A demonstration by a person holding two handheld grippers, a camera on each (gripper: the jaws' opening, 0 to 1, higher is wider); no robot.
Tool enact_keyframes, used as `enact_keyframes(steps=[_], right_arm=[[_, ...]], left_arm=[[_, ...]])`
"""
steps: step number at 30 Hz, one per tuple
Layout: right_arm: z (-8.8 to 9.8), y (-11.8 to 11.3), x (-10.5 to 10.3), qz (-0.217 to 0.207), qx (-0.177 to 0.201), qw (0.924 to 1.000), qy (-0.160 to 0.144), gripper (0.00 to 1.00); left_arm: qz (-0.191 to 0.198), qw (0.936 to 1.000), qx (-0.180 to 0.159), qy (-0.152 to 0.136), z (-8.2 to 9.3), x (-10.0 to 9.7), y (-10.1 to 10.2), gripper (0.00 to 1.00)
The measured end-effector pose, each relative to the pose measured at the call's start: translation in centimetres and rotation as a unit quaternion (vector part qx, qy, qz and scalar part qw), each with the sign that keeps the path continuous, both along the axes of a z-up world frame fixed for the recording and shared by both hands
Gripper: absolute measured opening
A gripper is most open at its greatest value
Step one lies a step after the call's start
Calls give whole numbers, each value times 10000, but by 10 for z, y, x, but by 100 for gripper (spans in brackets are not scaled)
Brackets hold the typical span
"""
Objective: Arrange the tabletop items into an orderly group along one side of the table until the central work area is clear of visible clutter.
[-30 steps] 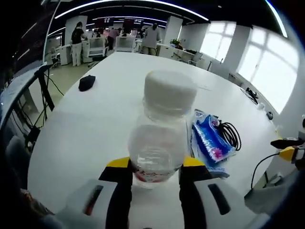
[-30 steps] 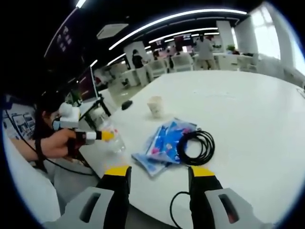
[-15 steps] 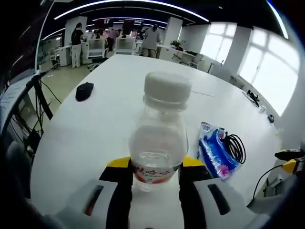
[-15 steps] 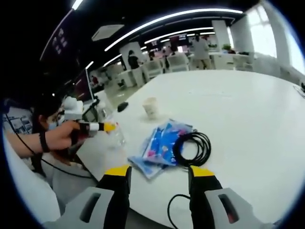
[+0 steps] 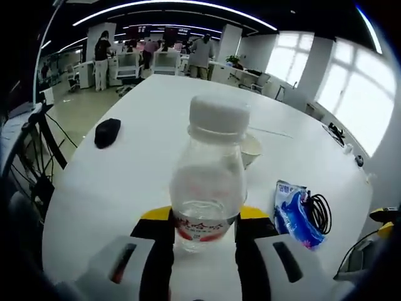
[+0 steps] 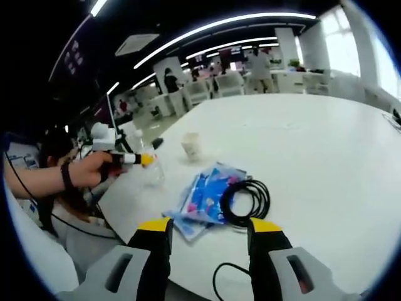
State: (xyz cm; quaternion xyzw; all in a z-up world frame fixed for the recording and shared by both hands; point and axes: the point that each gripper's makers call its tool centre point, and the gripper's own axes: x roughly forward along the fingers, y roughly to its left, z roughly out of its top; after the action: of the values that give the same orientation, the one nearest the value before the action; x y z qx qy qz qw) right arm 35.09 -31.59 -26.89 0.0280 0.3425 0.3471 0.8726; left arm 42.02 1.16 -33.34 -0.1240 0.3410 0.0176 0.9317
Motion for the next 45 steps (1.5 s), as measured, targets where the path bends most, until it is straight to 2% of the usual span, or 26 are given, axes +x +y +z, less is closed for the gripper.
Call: enact_keyframes(steps=[5, 9, 14, 17, 21, 23, 28, 29, 30, 35, 38, 45], right_arm=[[-3, -2, 0, 0, -33, 10000, 53, 48], [-6, -3, 0, 2, -58, 9999, 98, 48], [-5, 0, 3, 12, -78, 9999, 113, 48], [-5, 1, 4, 1, -77, 9999, 121, 48], [-8, 7, 3, 92, -131, 9998, 150, 48], [-8, 8, 3, 103, -118, 9997, 168, 48], [-8, 11, 2, 141, -132, 9997, 176, 48], [-8, 12, 2, 141, -138, 9996, 178, 48], [-8, 12, 2, 138, -143, 9996, 177, 48], [-12, 12, 1, 98, -140, 9995, 255, 48], [-16, 12, 1, 134, -157, 9994, 284, 47], [-12, 16, 3, 134, -88, 9996, 226, 47]], left_arm=[[-67, 10000, 46, -5, -5, 30, 15, 35], [-86, 9999, 86, -17, -6, 36, 15, 35], [-97, 9998, 136, -68, -4, 60, 25, 35], [-54, 9999, 75, -142, -1, 70, 27, 35], [-86, 9993, 217, -288, 9, 89, 31, 35], [-113, 9989, 292, -353, 6, 100, 34, 35], [-260, 9985, 421, -235, -11, 96, 30, 35], [-186, 9972, 472, -552, -3, 100, 31, 35], [-211, 9982, 427, -357, -8, 96, 31, 35], [-196, 9968, 651, -421, -6, 92, 25, 35], [-110, 9972, 615, -420, -6, 99, 26, 35], [13, 9979, 507, -414, -8, 97, 29, 36]])
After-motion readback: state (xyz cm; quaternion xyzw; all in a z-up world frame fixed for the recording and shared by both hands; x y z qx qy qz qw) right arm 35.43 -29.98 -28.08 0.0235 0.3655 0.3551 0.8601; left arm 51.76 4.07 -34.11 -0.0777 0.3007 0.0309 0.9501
